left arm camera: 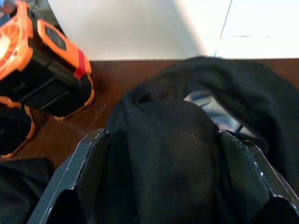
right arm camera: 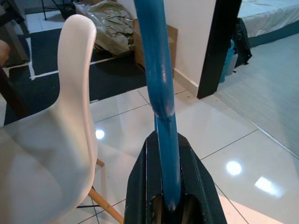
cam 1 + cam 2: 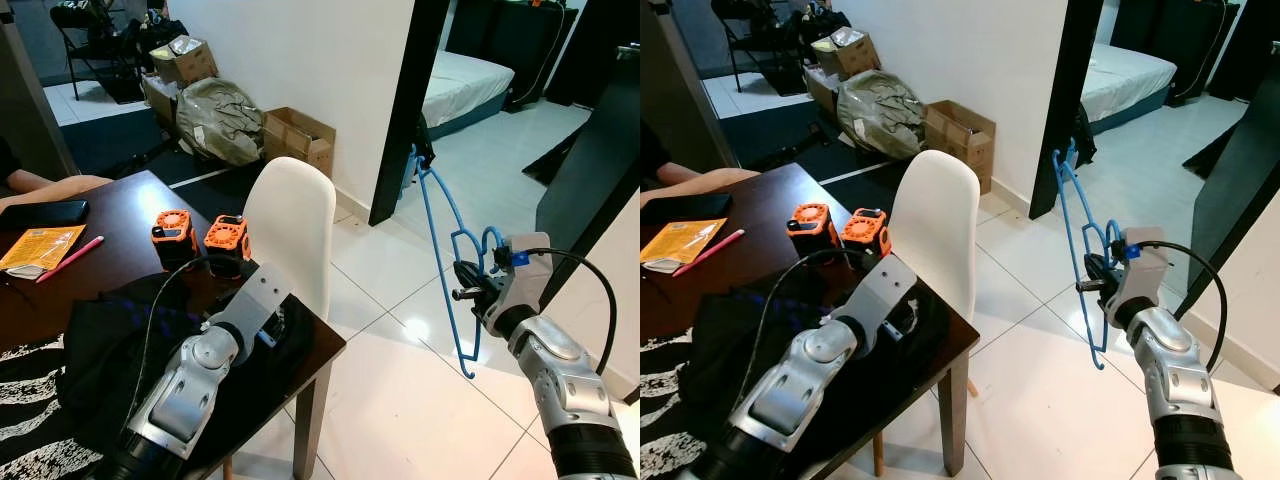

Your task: Hang hanger

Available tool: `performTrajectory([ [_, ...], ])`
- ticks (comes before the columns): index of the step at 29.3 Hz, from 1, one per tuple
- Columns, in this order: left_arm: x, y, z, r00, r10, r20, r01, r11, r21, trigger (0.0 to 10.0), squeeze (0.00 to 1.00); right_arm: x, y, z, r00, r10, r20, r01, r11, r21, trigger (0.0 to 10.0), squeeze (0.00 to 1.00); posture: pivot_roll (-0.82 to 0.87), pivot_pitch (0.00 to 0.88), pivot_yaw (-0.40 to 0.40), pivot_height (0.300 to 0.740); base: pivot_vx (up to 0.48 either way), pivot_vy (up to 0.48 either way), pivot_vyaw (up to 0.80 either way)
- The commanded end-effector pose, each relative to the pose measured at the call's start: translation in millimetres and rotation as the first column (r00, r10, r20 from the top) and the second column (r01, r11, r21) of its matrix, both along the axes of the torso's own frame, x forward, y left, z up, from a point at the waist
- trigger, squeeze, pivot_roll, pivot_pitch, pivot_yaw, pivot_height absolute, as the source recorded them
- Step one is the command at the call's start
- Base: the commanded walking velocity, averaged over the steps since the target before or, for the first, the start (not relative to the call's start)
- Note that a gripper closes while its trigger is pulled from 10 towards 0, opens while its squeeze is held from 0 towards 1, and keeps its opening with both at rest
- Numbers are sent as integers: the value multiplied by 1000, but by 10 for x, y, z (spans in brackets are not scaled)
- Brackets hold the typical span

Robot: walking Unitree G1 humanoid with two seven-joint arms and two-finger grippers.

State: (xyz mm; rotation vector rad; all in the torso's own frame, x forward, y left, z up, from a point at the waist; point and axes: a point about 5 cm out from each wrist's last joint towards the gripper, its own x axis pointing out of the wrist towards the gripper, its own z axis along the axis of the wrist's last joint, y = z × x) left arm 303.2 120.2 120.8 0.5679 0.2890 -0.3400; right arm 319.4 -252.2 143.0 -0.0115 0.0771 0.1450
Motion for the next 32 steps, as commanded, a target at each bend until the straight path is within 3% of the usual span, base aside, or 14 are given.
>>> performTrajectory([
  [1,-25,47,-38,1000,16,-10,-15,999,35,10000,0,-14,-39,-15,1000,-13,1,13,1000,-4,10000,0,-3,8,-41,740,0,0,0],
  [2,-26,66,-42,1000,21,-11,-21,999,38,0,0,-16,-40,-15,1000,-15,1,15,1000,-4,10000,0,-4,9,-39,740,0,0,0],
  [16,-25,212,-44,998,52,-44,-49,997,64,0,0,-25,-76,-5,1000,-26,3,26,1000,-7,10000,0,-11,7,-37,740,0,0,0],
  [19,46,74,308,983,-160,93,165,985,-53,0,0,-19,-74,-2,1000,-29,8,29,1000,7,10000,0,-11,7,-37,740,0,0,0],
  [21,46,74,308,983,-160,93,165,985,-53,0,0,-19,-74,-2,1000,-29,8,29,1000,7,10000,0,-11,7,-37,740,0,0,0],
  [23,89,55,546,959,-220,179,241,965,-100,0,0,-8,-61,2,999,-29,12,29,999,30,10000,0,-1,0,-41,740,0,0,0],
  [24,124,59,831,916,-290,277,334,934,-128,0,0,11,-38,19,999,-26,24,25,998,65,10000,0,2,0,-41,740,0,0,0],
  [25,124,59,831,916,-290,277,334,934,-128,0,0,11,-38,19,999,-26,24,25,998,65,10000,0,2,0,-41,740,0,0,0],
  [27,118,86,1445,767,-450,457,555,823,-123,0,0,61,36,92,998,-8,68,-4,985,173,10000,0,10,0,-36,740,0,0,0],
  [28,51,69,1724,671,-542,506,679,724,-124,0,0,84,79,134,996,4,92,-25,975,221,10000,0,14,0,-34,740,0,0,0],
  [29,51,69,1724,671,-542,506,679,724,-124,0,0,84,79,134,996,4,92,-25,975,221,10000,0,14,0,-34,740,0,0,0],
  [30,-6,55,1883,602,-598,529,750,650,-119,0,0,96,105,159,994,12,107,-38,968,247,10000,0,14,0,-34,740,0,0,0],
  [31,-6,55,1883,602,-598,529,750,650,-119,0,0,96,105,159,994,12,107,-38,968,247,10000,0,14,0,-34,740,0,0,0],
  [32,-70,61,2100,512,-659,551,825,557,-101,0,0,109,138,194,991,21,130,-57,958,281,10000,0,13,0,-29,740,0,0,0],
])
